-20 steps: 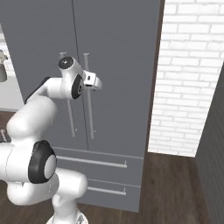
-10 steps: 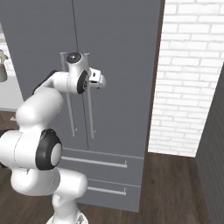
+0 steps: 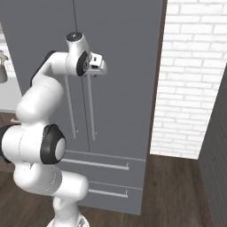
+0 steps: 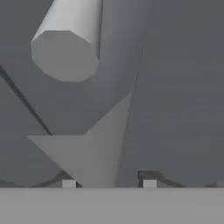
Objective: Take the strawberry from the fridge and place it on top of the pancake, located on the dining counter.
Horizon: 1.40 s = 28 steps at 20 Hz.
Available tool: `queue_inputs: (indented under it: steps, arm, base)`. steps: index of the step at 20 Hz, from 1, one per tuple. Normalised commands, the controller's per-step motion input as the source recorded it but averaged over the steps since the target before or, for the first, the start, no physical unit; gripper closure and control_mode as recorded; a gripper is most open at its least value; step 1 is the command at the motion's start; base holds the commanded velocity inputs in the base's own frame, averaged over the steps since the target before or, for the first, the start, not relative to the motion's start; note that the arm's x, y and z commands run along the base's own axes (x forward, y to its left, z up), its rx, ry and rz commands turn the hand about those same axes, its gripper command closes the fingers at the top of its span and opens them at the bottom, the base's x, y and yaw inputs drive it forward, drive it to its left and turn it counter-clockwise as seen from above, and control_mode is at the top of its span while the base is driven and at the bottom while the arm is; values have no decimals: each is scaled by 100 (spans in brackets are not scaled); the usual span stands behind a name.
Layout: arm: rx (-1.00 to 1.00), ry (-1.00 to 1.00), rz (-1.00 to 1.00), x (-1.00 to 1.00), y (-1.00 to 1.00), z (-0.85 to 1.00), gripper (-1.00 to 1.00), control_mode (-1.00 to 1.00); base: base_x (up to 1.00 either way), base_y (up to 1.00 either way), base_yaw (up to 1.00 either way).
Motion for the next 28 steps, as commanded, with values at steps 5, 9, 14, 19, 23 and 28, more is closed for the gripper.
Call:
queue_inputs:
  steps: [5, 9, 14, 19, 23, 28]
  arm:
    - [0, -47, 2, 19, 0, -1, 100, -100]
    - [0, -34, 2, 12, -2, -34, 100, -100]
    - [0, -14, 1, -23, -49, -31, 100, -100]
    - [0, -10, 3, -84, -88, -24, 100, -100]
    - [2, 0, 0, -100, -100, -10, 100, -100]
    - [12, 3, 0, -80, -100, -3, 100, -100]
  base:
    - [0, 0, 0]
    - [0, 0, 0]
    - [0, 0, 0]
    - [0, 0, 0]
    - [0, 0, 0]
    - [0, 0, 0]
